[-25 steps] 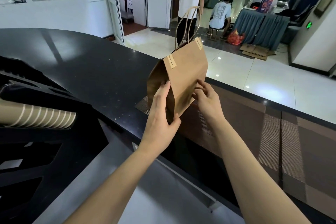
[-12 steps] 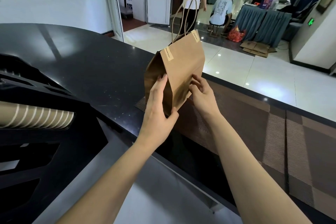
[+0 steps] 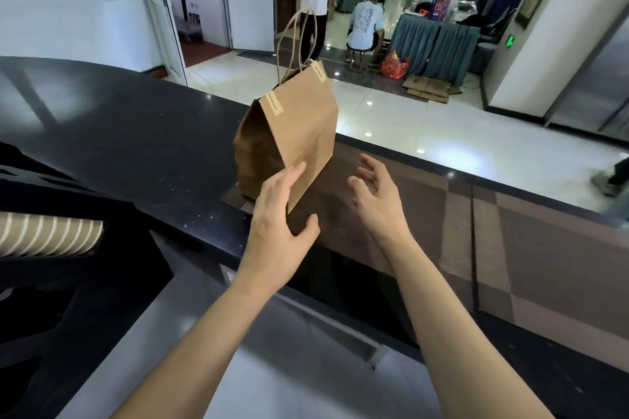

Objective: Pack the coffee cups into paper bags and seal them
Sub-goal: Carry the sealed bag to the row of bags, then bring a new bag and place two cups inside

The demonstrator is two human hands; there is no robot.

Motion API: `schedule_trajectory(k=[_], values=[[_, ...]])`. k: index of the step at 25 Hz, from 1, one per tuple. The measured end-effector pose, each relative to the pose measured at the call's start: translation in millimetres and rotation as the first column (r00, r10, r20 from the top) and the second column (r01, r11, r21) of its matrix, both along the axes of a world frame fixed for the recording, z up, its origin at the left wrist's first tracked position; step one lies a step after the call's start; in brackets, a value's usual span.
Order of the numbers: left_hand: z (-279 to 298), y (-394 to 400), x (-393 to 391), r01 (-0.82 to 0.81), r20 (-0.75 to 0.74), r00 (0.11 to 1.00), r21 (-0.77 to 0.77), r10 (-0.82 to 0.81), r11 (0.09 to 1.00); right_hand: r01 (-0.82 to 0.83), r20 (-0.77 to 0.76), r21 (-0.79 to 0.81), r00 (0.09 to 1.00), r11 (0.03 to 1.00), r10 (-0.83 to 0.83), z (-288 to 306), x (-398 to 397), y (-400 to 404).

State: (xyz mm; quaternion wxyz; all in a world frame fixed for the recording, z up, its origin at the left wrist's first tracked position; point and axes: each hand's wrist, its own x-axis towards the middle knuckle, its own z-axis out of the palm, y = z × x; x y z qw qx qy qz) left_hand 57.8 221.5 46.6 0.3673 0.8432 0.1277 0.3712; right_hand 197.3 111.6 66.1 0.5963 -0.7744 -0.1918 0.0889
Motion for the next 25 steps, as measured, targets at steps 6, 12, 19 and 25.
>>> schedule_trajectory(k=[6, 12, 19, 25], values=[[6, -34, -9, 0.156, -0.003, 0.988, -0.036, -0.156, 0.987, 0.144, 0.010, -0.027, 0.990, 0.989, -0.144, 6, -37, -75], [11, -71, -16, 0.354, -0.024, 0.934, -0.067, -0.357, 0.933, 0.331, -0.012, -0.016, 0.944, 0.944, -0.331, 4, -85, -142], [15, -133, -27, 0.611, 0.004, 0.790, -0.079, -0.613, 0.788, 0.596, -0.046, 0.020, 0.803, 0.803, -0.595, -11, -164, -222], [-2, -200, -46, 0.781, 0.011, 0.615, -0.141, -0.788, 0.608, 0.755, -0.030, 0.044, 0.656, 0.655, -0.754, -15, -232, -277]])
